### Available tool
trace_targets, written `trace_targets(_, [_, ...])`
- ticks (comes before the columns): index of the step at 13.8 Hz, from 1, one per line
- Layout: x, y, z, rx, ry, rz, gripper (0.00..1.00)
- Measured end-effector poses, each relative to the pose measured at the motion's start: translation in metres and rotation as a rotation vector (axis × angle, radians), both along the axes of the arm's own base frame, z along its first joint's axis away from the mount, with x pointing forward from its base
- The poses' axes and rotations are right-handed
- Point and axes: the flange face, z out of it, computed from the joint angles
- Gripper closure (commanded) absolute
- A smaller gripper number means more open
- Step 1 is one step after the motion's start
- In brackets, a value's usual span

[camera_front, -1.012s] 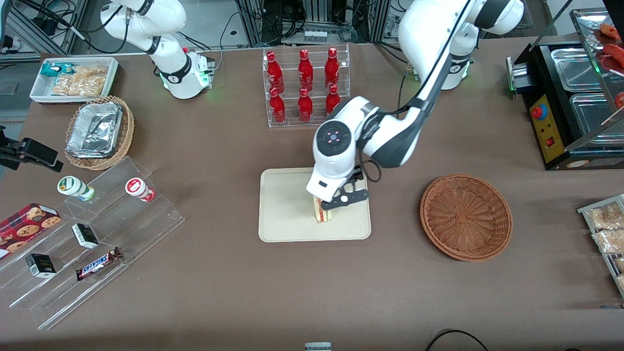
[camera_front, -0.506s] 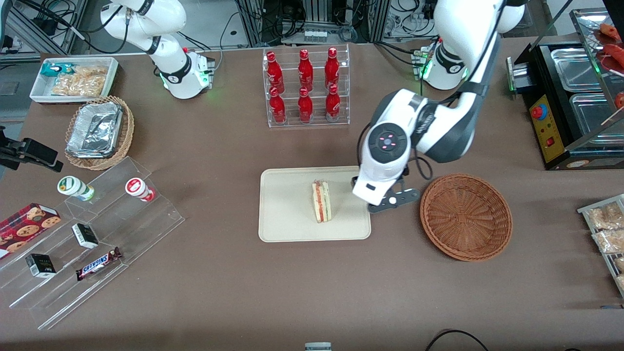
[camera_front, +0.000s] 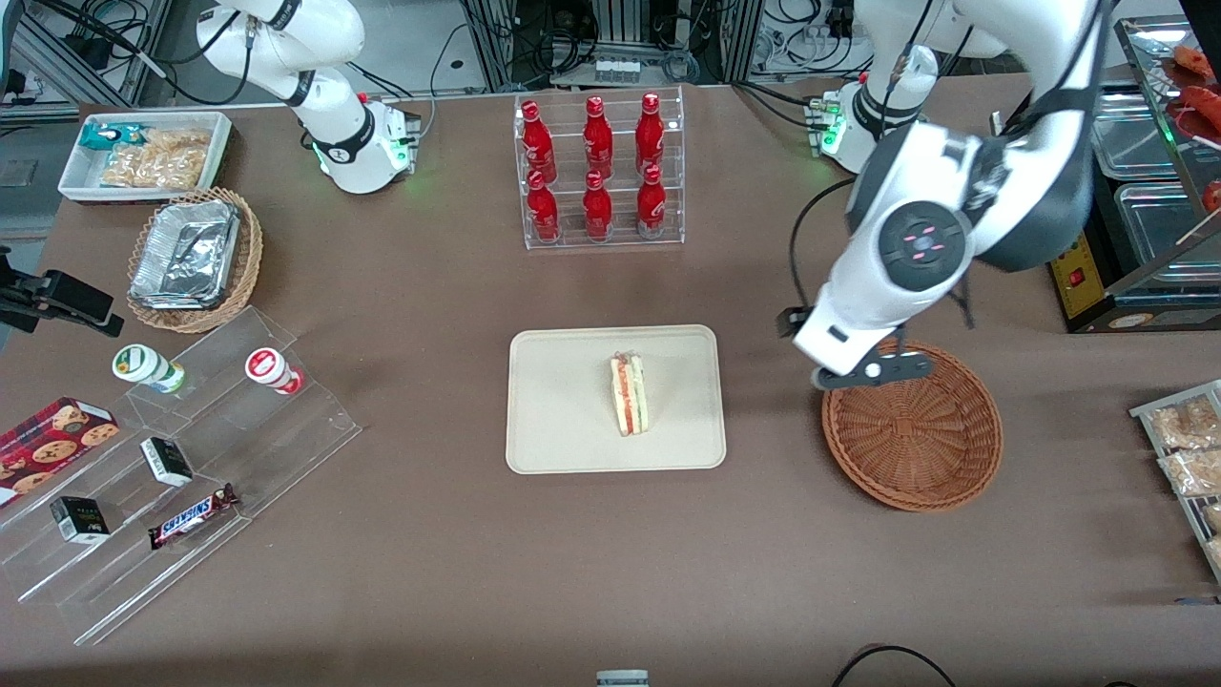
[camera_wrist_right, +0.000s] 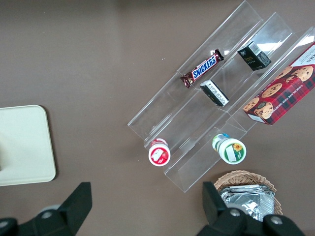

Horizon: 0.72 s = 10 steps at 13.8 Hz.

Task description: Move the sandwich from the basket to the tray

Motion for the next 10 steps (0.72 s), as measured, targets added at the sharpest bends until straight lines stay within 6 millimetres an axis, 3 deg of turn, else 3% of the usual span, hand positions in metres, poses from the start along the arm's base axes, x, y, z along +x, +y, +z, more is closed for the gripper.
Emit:
trace_targets(6, [-0.024,0.108,0.096,-0.074,-0.026,-0.149,0.0])
trace_targets(10, [-0.029,0.162,0.125,-0.081,-0.085,-0.107,0.0])
